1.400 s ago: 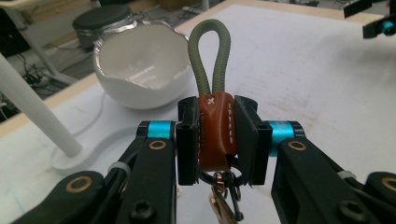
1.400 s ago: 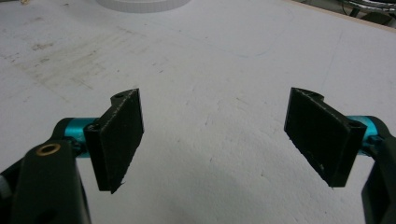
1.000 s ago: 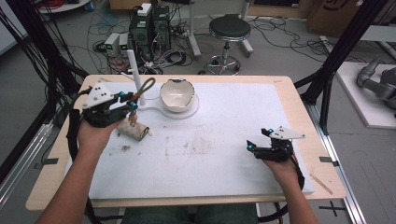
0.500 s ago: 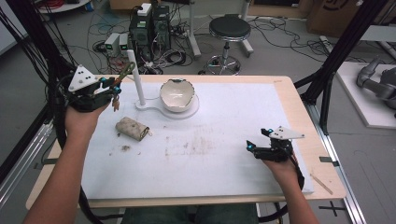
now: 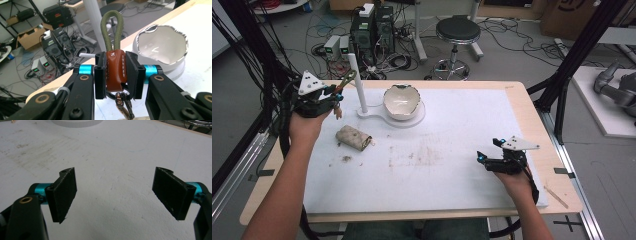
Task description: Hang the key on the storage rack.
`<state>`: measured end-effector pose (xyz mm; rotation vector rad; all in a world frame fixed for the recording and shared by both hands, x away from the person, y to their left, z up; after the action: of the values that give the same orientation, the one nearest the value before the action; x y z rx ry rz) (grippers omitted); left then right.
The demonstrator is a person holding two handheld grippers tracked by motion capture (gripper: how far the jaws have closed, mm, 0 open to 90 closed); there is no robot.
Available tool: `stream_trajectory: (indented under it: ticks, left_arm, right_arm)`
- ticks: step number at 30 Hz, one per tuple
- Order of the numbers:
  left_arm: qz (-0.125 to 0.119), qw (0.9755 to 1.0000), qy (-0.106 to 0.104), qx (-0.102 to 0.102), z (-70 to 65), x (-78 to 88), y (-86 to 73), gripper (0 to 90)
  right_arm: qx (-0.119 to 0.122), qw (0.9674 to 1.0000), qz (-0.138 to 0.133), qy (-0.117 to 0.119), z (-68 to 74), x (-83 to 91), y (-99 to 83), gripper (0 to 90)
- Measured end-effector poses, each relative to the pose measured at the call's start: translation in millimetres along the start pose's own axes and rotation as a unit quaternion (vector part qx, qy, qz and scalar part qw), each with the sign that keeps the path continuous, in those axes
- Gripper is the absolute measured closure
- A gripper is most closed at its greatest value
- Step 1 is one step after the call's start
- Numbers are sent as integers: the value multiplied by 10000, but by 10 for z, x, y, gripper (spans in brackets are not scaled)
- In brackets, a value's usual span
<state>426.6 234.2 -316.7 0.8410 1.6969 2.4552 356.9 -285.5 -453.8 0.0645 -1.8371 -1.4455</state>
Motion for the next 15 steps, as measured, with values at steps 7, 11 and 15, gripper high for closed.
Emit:
stream_trajectory:
  ticks: [7, 11, 15]
  left_arm:
    - [199, 9998, 27, -2, 2, -130, -48, 702]
    - [248, 9997, 4, 77, 12, -162, -76, 619]
    - [248, 9994, 46, 255, 19, -161, -168, 480]
  right_arm:
    - [-43, 10000, -2, -21, -15, 24, -17, 201]
    - [-39, 10000, -2, -34, -18, 29, -21, 201]
    - [-41, 10000, -5, -35, -16, 34, -18, 201]
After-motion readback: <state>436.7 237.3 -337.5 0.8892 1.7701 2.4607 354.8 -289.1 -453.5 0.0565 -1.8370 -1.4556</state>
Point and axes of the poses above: each handheld gripper's, and its own axes: x roughly backward along the jaws, y roughly out of its top, z roughly to its left, the point moved 5 cm from there along -x, roughly forward along the jaws, and after that the axes turned 2 degrees about z, right-handed, at the moved point
